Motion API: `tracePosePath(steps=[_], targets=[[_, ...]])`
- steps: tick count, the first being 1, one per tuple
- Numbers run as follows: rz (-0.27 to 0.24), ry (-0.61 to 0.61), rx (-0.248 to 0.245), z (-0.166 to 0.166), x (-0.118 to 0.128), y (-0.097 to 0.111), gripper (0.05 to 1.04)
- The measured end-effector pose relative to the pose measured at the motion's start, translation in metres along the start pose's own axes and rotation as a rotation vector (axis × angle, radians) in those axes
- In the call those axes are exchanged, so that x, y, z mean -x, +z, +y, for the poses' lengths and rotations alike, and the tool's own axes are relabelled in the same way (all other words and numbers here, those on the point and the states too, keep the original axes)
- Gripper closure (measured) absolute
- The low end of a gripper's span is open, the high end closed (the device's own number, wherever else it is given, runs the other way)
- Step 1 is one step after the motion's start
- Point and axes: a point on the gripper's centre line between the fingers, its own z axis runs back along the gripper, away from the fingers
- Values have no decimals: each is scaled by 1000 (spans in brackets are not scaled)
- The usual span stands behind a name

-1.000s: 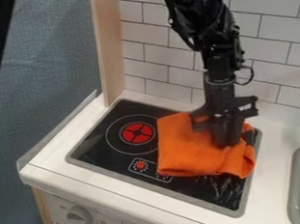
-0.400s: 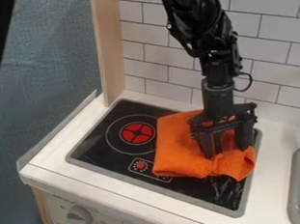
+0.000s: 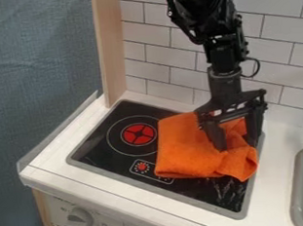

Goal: Put the fabric on the machine

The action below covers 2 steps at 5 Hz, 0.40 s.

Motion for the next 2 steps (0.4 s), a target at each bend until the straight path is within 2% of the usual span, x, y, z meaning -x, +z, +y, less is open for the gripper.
tracePosePath(steps=[1, 2], targets=[[-66, -33, 68, -13, 1, 39, 85], [-113, -41, 79, -6, 8, 67, 85]])
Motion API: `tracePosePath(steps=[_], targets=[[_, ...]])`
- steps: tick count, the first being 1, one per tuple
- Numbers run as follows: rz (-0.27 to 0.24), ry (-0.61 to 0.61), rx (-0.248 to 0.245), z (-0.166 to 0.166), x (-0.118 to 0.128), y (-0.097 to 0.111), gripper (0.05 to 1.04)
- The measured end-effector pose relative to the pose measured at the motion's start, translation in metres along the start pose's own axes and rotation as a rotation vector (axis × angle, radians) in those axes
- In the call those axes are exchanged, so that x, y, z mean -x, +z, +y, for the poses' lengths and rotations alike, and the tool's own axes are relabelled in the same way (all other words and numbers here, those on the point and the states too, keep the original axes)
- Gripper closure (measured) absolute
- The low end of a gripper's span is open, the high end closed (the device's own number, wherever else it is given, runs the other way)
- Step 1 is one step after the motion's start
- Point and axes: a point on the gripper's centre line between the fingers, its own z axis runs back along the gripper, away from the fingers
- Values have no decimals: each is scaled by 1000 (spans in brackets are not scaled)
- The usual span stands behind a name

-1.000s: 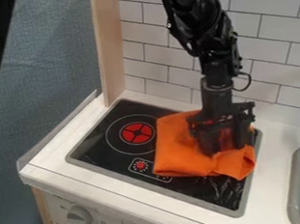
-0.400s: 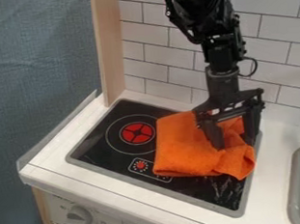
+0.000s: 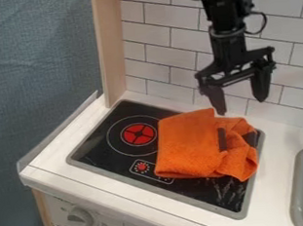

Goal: Put the fabric on the machine

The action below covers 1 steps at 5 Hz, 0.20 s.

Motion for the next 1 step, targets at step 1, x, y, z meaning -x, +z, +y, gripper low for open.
tracePosePath(steps=[1], targets=[[-20, -3, -6, 9, 5, 16, 85]])
